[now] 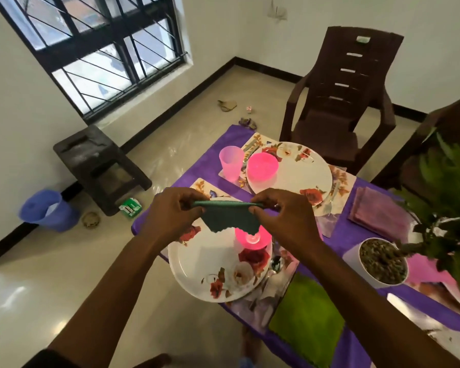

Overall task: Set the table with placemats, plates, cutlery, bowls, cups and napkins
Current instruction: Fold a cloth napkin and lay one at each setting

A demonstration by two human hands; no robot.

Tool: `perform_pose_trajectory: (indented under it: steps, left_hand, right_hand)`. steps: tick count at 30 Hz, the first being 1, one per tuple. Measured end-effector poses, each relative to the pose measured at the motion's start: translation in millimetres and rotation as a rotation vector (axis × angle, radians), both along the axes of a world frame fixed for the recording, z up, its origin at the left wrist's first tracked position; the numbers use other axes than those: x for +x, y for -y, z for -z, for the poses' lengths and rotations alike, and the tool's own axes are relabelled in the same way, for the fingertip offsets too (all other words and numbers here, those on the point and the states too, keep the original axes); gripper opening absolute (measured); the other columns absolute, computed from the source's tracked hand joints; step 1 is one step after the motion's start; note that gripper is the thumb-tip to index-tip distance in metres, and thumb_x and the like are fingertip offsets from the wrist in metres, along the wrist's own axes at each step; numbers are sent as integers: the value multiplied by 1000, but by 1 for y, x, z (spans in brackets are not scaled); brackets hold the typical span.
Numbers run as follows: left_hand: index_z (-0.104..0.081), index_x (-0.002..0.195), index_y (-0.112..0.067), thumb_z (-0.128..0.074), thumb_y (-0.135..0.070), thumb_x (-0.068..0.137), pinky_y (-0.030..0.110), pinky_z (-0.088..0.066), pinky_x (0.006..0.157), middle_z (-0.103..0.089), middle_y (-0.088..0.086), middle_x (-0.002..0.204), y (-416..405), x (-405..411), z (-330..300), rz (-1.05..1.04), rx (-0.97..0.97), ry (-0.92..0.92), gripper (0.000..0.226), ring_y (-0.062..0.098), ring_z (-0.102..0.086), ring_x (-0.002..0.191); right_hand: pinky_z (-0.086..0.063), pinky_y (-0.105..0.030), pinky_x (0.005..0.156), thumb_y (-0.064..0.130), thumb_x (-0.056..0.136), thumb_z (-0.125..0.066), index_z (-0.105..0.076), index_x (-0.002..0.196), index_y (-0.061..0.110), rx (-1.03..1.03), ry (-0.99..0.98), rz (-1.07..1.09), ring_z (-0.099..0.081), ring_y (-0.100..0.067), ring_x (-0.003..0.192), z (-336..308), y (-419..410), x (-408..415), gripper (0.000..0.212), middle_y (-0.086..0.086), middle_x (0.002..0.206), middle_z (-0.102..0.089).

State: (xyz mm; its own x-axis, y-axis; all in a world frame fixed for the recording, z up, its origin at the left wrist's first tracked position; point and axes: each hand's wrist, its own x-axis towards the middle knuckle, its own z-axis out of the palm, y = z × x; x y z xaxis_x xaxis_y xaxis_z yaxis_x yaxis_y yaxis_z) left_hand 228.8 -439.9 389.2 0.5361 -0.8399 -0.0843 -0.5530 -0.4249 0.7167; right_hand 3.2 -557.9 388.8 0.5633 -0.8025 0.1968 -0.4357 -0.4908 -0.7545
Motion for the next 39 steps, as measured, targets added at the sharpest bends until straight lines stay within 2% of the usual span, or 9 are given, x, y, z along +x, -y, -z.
perform_pose_trajectory:
  steps: [4,8,11,15,22,28,32,36,39]
  left_hand:
    - [-79,111,-20,-76,-29,92,34,-58,91,-71,-2,112,20,22,-14,125,-22,-24,22,17,-66,103]
    - [-75,104,-19,-64,-35,96,26,-58,81,-75,-3,97,20,44,-20,203,-165,-506,21,14,-72,94]
    - [-70,122,-14,-55,-39,104,34,-59,86,-73,7,112,31,57,-22,174,-275,-810,34,23,-71,106]
    - [-70,127,-24,-50,-45,105,43,-63,78,-74,12,119,43,75,-16,167,-253,-1025,36,30,-74,102]
    - [-52,131,-23,-74,-16,93,41,-62,69,-77,10,112,59,113,6,161,-193,-985,44,28,-76,89]
    - [-67,110,-15,-80,-26,90,35,-59,70,-77,10,104,81,162,10,143,-156,-960,26,28,-74,93]
    - [-69,103,-15,-81,-32,89,44,-63,84,-76,11,107,87,186,14,161,-157,-941,25,31,-75,97]
    - [-68,101,-9,-74,-29,93,36,-64,81,-76,4,101,95,195,13,221,-208,-864,22,24,-75,97]
    - [-69,97,-10,-73,-27,94,31,-63,78,-76,2,98,98,199,13,250,-241,-803,17,22,-75,97]
  right_hand:
    - [-55,-27,80,21,88,-79,-73,93,18,152,55,-70,-65,-10,93,-13,31,15,8,5,96,-71]
    - [-55,-24,68,23,100,-65,-65,93,20,483,227,-216,-67,-8,81,-30,48,32,7,5,85,-68]
    - [-52,-22,55,32,104,-58,-61,97,24,623,352,-204,-65,-2,72,-42,57,53,11,10,81,-66]
    - [-53,-26,62,30,102,-60,-64,93,26,725,524,-43,-64,-9,75,-38,55,93,11,3,84,-68]
    - [-59,-28,66,30,104,-58,-66,109,15,803,610,303,-73,-16,83,-26,45,133,17,-3,98,-77]
    - [-59,-30,74,40,103,-59,-67,110,21,695,561,406,-72,-13,88,-20,30,181,22,-2,104,-76]
    - [-58,-33,80,48,102,-55,-63,118,25,674,508,487,-67,-21,105,-10,19,197,30,-4,117,-68]
    - [-56,-26,77,53,101,-52,-60,117,31,657,473,537,-65,-18,107,-4,16,204,28,3,115,-65]
    - [-54,-32,82,50,103,-51,-60,117,23,645,449,537,-64,-22,109,2,18,202,32,-3,116,-64]
